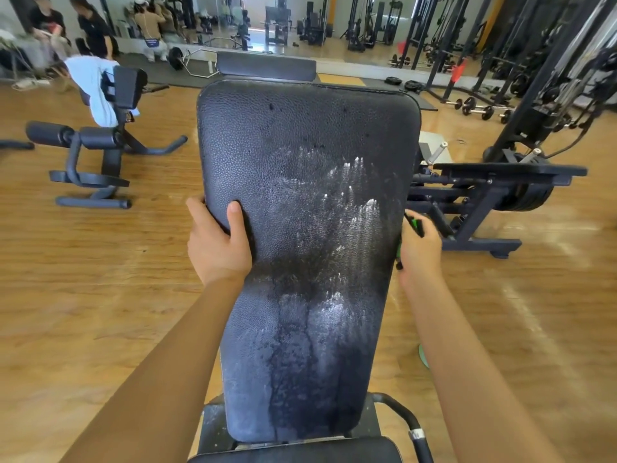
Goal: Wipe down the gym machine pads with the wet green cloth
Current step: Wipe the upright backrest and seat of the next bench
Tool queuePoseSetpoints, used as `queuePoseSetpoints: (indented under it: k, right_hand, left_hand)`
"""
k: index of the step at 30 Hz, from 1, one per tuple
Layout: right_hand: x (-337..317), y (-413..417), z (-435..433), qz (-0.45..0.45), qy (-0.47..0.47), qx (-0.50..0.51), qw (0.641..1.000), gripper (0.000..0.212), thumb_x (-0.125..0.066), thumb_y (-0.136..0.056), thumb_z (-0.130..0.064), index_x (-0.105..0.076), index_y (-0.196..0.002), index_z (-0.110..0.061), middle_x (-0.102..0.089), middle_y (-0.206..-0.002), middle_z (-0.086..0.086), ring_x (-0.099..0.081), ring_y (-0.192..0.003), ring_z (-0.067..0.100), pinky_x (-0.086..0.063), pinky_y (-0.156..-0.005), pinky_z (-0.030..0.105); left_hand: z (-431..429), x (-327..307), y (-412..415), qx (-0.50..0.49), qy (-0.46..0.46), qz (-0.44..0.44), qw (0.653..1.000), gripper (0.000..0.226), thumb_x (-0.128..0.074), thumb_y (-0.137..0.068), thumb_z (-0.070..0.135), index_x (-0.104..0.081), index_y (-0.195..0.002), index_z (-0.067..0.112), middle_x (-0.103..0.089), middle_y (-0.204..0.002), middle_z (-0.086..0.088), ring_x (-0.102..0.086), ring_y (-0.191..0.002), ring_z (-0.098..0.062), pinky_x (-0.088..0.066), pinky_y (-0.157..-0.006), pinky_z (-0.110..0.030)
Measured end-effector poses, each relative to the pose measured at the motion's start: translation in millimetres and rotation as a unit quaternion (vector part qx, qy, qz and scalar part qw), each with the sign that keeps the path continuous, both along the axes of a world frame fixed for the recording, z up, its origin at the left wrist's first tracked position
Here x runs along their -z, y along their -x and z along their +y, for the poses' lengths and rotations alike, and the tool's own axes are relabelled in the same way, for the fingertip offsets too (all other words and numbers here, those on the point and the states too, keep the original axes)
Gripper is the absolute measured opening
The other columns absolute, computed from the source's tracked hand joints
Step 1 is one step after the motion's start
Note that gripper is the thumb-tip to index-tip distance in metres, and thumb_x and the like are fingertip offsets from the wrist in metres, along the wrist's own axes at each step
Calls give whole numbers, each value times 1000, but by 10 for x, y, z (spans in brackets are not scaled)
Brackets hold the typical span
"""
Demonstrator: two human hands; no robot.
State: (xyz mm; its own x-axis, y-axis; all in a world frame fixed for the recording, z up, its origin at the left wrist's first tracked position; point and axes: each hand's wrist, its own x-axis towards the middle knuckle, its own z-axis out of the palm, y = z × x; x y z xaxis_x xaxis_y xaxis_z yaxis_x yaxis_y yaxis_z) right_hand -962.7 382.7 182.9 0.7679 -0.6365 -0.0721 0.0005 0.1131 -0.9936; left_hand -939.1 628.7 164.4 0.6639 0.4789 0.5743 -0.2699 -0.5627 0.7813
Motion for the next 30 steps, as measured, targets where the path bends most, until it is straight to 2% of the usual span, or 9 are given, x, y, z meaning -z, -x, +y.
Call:
queuePoseSetpoints:
  k: [4,7,9,12,16,19,22,26,30]
  right_hand:
    - [-485,-130,2,-76,13,5,997,12,-57,-97,-20,-61,-100,-31,-64,-109,-1,-61,-101,18,-51,-83,32]
    - [-510,-128,4,-94,39,-7,995,11,-55,-98,-23,-58,-104,-32,-61,-111,-1,-59,-100,16,-51,-77,27]
    - [-344,-69,9,-106,49,-18,993,13,-55,-98,-24,-58,-105,-34,-60,-117,0,-59,-107,18,-53,-86,32]
    - [3,67,10,-92,76,-21,993,14,-56,-95,-32,-59,-102,-44,-59,-121,-2,-56,-115,20,-47,-101,43]
    - [426,306,41,-50,62,-27,996,17,-56,-87,-47,-59,-103,-49,-62,-118,-8,-57,-113,22,-44,-99,44]
    - [592,410,52,-38,58,-26,997,17,-52,-99,-26,-57,-113,-34,-59,-117,-12,-54,-117,16,-43,-106,47]
    - [437,286,28,-73,52,-18,996,19,-52,-99,-12,-60,-112,-23,-61,-112,-11,-56,-113,12,-42,-107,45]
    - [91,8,-18,-111,45,-18,993,19,-56,-95,-23,-63,-105,-37,-61,-121,-4,-56,-116,17,-45,-104,46]
    - [198,9,-17,-115,38,-24,992,16,-54,-97,-28,-59,-107,-39,-59,-125,0,-55,-118,20,-43,-106,46]
  left_hand:
    - [6,13,-19,3,1,-5,1000,58,-30,-88,55,-41,-113,4,-62,-86,-19,-55,-77,-44,-27,-58,-37]
    - [1,9,-15,3,1,-4,1000,57,-31,-88,53,-41,-114,3,-63,-88,-18,-55,-78,-44,-24,-58,-36]
    - [-4,7,-7,-3,4,1,1000,54,-33,-90,49,-42,-115,3,-61,-87,-16,-55,-79,-44,-21,-59,-34]
    - [-3,4,-5,-5,1,1,1000,50,-35,-92,45,-42,-116,2,-62,-89,-17,-55,-80,-44,-20,-59,-34]
    - [-4,7,-6,-4,-3,-9,1000,51,-34,-91,47,-42,-114,2,-64,-93,-22,-55,-81,-45,-24,-60,-35]
    - [-11,1,-2,-5,-2,-7,1000,48,-36,-92,43,-43,-114,0,-64,-96,-22,-56,-83,-45,-25,-61,-35]
    - [-22,-13,9,-10,-1,-1,1000,46,-37,-93,40,-43,-115,0,-64,-95,-21,-55,-83,-44,-21,-60,-34]
    - [-18,-15,19,-10,-1,-7,1000,46,-37,-93,40,-43,-114,0,-64,-94,-20,-55,-82,-43,-19,-60,-33]
    - [-10,-13,8,-10,-4,-14,1000,48,-36,-93,42,-42,-111,-2,-63,-89,-22,-54,-78,-45,-15,-59,-33]
